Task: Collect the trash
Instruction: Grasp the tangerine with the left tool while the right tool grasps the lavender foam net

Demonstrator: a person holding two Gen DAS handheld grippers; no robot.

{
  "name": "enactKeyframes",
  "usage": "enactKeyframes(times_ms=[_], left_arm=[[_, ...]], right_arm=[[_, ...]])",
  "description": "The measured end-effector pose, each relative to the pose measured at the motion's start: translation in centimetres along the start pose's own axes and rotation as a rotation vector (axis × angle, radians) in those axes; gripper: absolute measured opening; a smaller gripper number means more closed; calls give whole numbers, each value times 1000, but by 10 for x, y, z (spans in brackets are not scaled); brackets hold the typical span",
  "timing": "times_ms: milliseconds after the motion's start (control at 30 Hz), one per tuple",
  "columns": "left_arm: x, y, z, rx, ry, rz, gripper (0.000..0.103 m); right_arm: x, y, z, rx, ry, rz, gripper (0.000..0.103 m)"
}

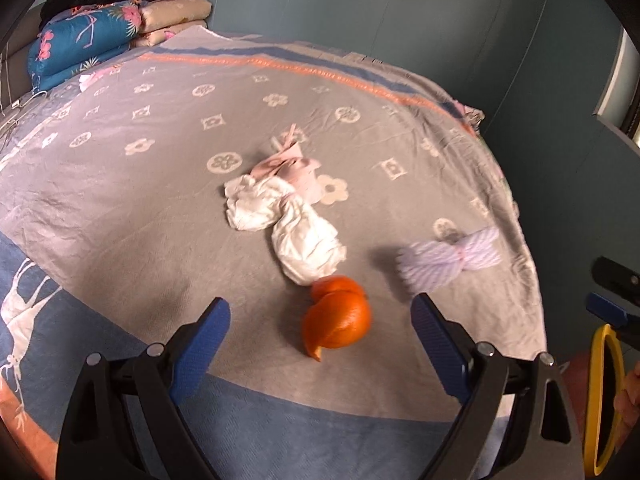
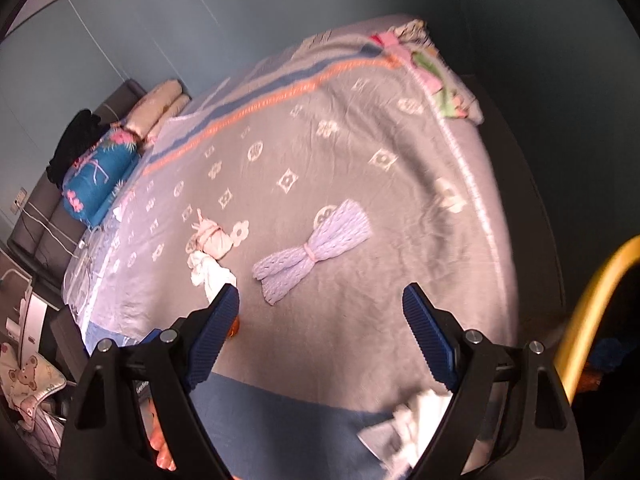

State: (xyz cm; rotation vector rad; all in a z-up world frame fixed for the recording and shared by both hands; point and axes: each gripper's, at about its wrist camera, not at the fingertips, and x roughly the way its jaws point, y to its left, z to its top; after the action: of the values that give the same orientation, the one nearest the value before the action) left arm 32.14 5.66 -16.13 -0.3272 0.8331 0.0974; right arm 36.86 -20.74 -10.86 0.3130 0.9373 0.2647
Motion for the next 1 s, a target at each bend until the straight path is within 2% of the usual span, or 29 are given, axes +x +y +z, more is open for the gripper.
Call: enactKeyframes(times_ms=[267,367,433,667,767,833,1000], left_arm=[[26,3,-1,23,42,-1,88],[34,2,0,27,57,-1,88],[40,3,2,24,70,-2,88],[52,0,6,31,87,0,88],[56,-2,6,30,97,4,81],[60,-2,6,29,111,-1,72],[61,-6,5,41,117,-36,56]], right_arm=[[77,9,16,36,103,-27,80],[96,7,21,55,126,-45,79],[109,5,24,72,137,-58,75],[140,0,29,98,161,-68,74],[152,3,31,94,173,-68,72],[158,6,33,88,170,-74,71],[172,18,38,62,164,-76,63]])
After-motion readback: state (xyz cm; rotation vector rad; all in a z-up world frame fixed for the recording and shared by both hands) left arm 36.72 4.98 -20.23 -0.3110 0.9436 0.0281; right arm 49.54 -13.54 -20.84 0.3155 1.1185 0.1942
